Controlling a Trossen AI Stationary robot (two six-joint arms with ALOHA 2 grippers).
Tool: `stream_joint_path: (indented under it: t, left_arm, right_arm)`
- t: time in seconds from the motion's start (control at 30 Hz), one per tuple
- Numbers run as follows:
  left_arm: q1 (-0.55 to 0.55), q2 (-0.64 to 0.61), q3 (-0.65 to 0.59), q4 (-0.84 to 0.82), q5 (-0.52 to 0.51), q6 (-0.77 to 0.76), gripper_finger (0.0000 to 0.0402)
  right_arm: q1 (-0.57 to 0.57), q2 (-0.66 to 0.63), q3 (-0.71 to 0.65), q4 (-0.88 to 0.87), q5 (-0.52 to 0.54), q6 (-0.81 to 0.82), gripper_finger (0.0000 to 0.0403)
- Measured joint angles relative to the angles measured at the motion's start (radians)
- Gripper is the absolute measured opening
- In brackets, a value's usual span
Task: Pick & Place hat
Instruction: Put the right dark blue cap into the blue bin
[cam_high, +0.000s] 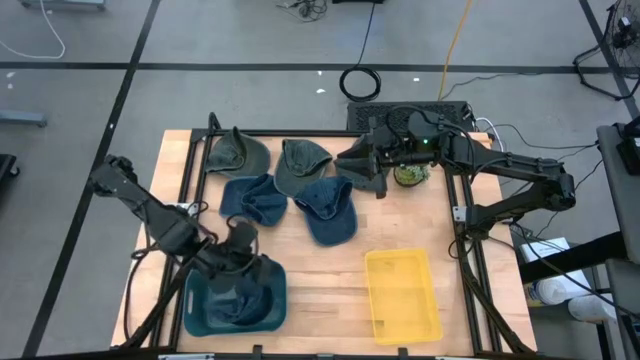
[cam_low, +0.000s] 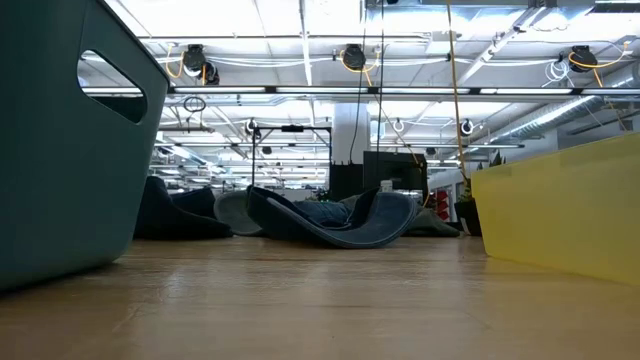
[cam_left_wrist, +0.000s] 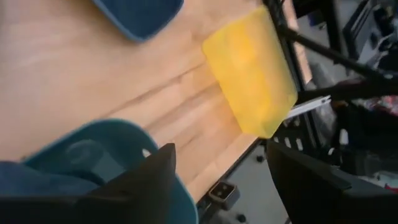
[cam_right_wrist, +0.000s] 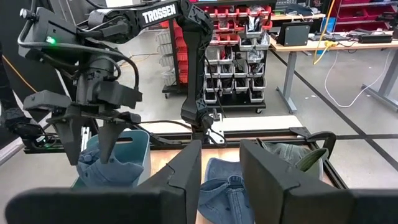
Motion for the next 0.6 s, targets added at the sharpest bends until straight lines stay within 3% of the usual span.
stream_joint_path:
  t: [0.33, 0.6]
  left_arm:
    - [0.105, 0.064, 0.000, 0.042, 0.254, 0.027, 0.0228]
    - [0.134, 0.096, 0.000, 0.041, 0.317, 0.024, 0.0193]
  right_arm:
    - [0.000, 0.000, 0.000, -0.022, 0.001, 0.000, 0.0100]
    - [0.000, 0.000, 0.000, -0.021, 0.001, -0.002, 0.0100]
